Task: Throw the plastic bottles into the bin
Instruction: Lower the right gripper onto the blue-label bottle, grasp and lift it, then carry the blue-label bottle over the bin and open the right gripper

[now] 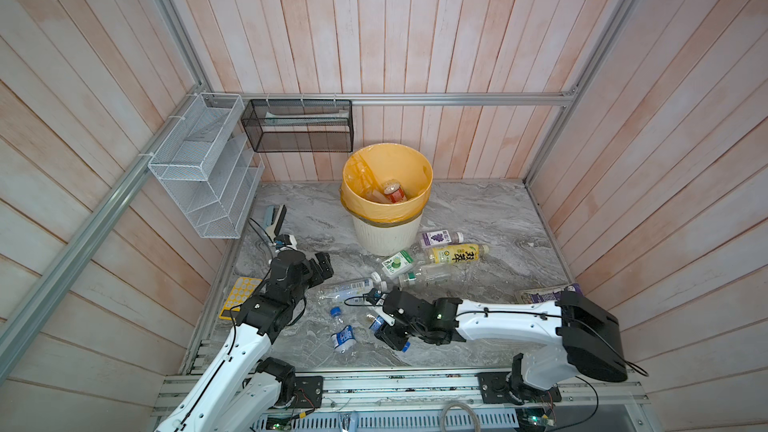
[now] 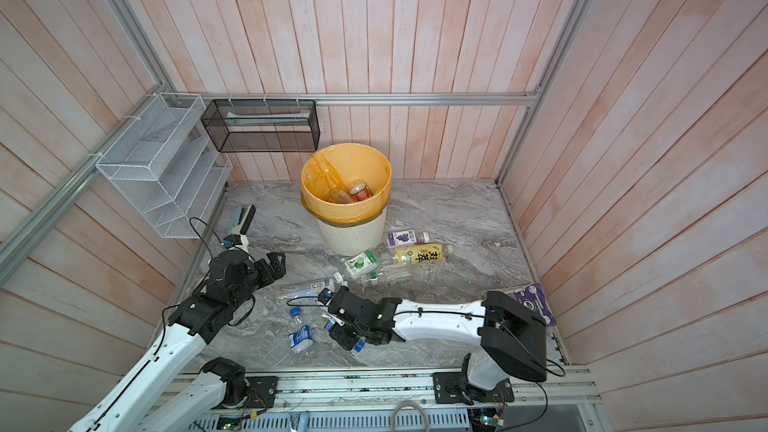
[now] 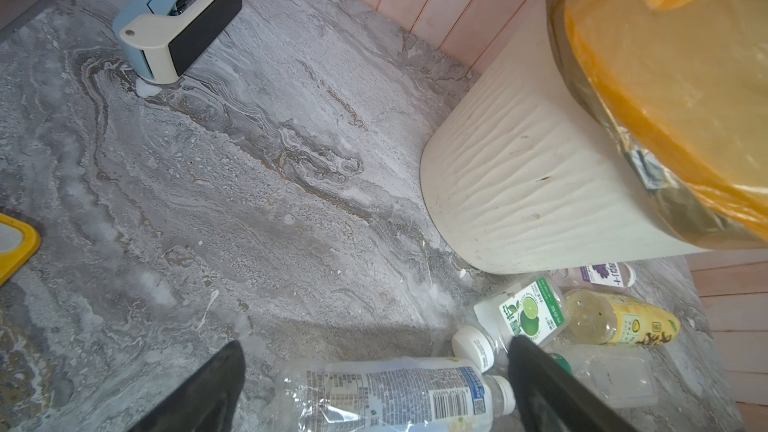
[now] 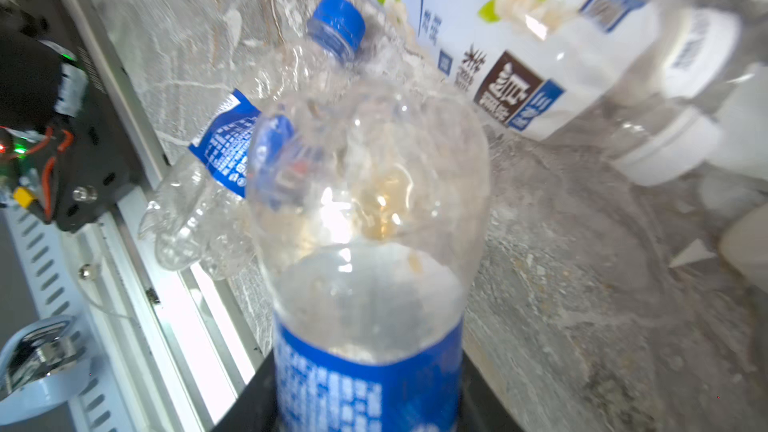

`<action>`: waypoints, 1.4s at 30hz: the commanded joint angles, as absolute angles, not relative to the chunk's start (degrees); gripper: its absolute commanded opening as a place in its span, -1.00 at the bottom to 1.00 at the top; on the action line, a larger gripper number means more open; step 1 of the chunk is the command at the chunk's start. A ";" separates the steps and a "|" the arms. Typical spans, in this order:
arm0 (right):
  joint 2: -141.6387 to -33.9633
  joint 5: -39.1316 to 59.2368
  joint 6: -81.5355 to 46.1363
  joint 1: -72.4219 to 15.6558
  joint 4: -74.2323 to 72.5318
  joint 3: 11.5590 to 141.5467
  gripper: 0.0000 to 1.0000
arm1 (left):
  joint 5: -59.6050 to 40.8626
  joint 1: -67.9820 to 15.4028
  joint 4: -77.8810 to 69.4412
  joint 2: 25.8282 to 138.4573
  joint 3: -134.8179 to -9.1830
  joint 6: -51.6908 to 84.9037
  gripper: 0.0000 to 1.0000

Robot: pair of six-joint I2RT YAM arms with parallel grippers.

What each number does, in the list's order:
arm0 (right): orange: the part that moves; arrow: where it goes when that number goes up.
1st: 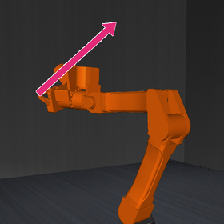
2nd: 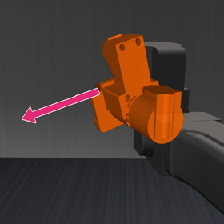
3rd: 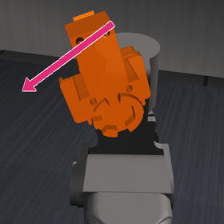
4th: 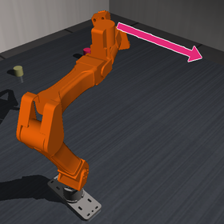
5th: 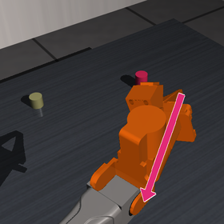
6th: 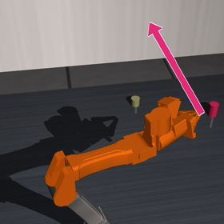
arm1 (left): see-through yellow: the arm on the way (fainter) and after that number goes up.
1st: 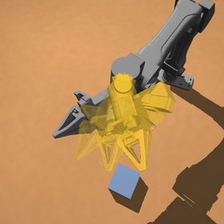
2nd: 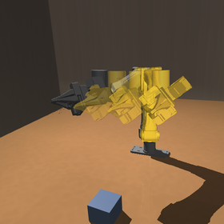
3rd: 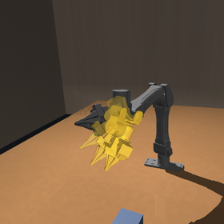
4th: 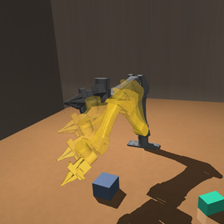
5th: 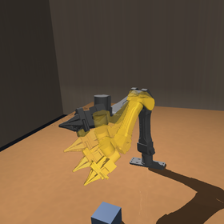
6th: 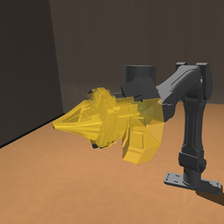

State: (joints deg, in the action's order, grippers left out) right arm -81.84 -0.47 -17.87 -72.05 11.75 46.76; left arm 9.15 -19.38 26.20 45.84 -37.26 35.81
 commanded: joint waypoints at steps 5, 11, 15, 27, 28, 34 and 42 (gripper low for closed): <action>-59.98 -16.17 -20.54 -72.41 6.44 36.43 -0.25 | 9.11 -19.03 25.90 45.44 -36.61 34.81 0.99; -43.61 -32.16 -16.68 -70.86 3.24 34.43 -0.24 | 7.88 -19.16 25.11 46.14 -36.72 34.72 0.99; -38.80 -31.25 -11.64 -64.83 -1.01 35.99 -0.21 | 7.06 -19.16 24.67 46.24 -36.23 34.98 0.99; -73.74 10.28 -8.16 -40.81 4.05 77.33 0.01 | 4.94 -19.20 23.74 47.63 -35.64 34.90 0.99; -79.96 8.41 -8.99 -40.69 12.52 87.55 0.08 | 4.68 -19.22 23.88 48.00 -35.90 34.73 0.99; -84.73 0.30 -9.62 -39.78 15.21 93.68 1.00 | 4.79 -19.24 24.45 46.98 -35.35 34.71 0.99; -80.42 -5.84 -9.12 -38.59 16.20 92.65 0.99 | 4.16 -19.25 23.95 47.48 -35.47 34.63 0.99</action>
